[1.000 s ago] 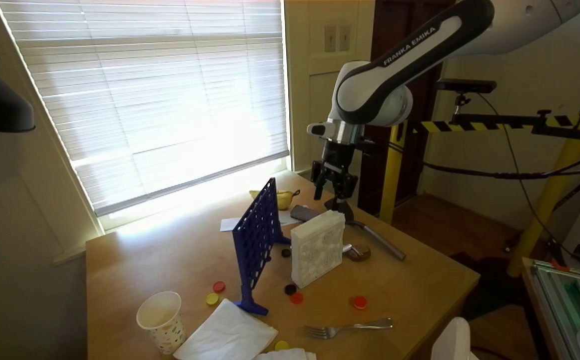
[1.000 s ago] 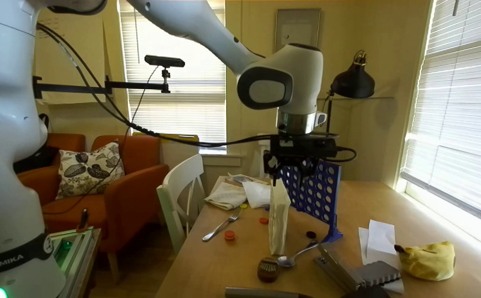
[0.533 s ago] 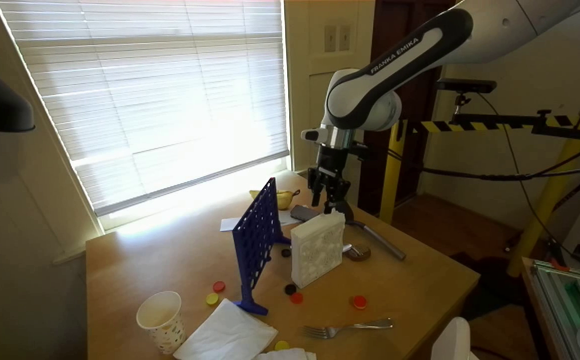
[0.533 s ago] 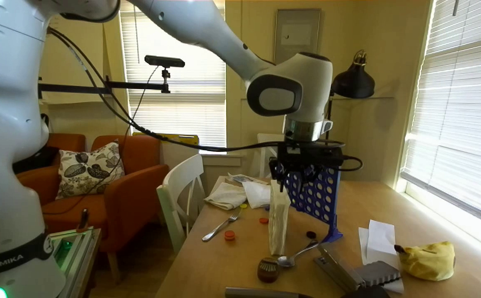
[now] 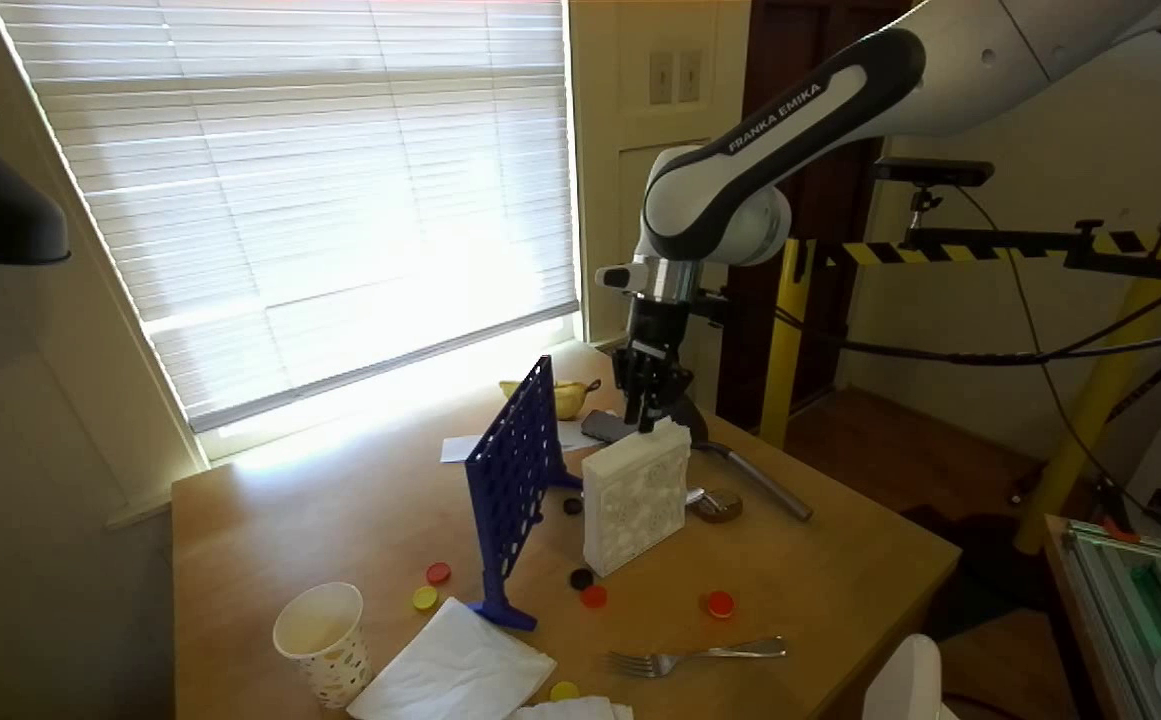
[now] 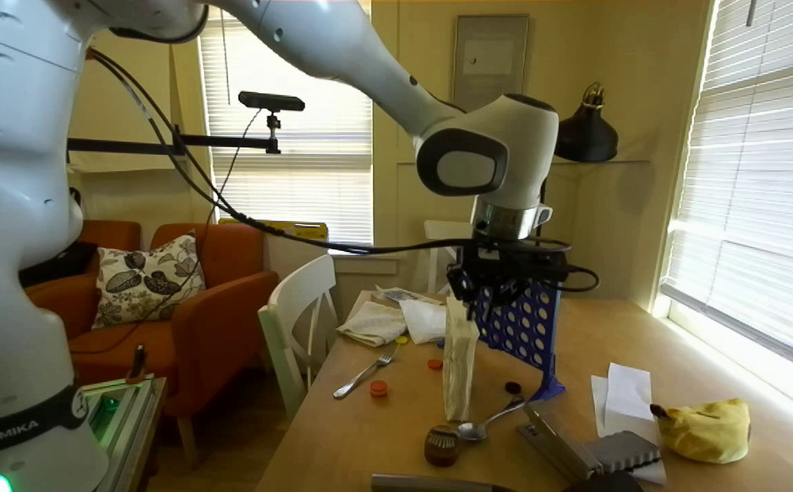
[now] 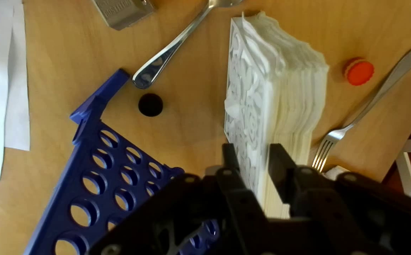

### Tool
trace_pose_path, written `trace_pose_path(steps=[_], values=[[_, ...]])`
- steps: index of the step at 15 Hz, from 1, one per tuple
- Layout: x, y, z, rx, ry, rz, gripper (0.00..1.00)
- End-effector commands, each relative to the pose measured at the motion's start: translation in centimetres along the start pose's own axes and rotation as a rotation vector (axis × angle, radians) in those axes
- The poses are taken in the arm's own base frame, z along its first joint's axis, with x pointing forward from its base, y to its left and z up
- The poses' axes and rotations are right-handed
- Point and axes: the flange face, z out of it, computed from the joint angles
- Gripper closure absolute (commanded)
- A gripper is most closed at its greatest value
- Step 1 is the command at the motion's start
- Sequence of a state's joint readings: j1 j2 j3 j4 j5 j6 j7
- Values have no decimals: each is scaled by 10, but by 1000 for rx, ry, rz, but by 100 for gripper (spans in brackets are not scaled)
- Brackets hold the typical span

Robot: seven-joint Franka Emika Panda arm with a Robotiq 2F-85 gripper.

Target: Remove one paper towel from the pile

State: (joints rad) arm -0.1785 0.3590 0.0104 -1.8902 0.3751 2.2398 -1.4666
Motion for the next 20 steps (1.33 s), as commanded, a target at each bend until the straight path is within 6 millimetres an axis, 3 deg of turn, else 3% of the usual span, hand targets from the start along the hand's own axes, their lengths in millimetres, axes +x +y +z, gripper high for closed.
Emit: trace_pose_path(steps=[1,2,5,6,12,20], values=[[2,7,3,35,38,12,82],[2,8,3,38,40,13,80],[3,8,5,47,52,14,88],[3,7,5,49,53,15,100],[7,1,0,47,60,11,100],[36,-23,-49,-34,98,-30,100]])
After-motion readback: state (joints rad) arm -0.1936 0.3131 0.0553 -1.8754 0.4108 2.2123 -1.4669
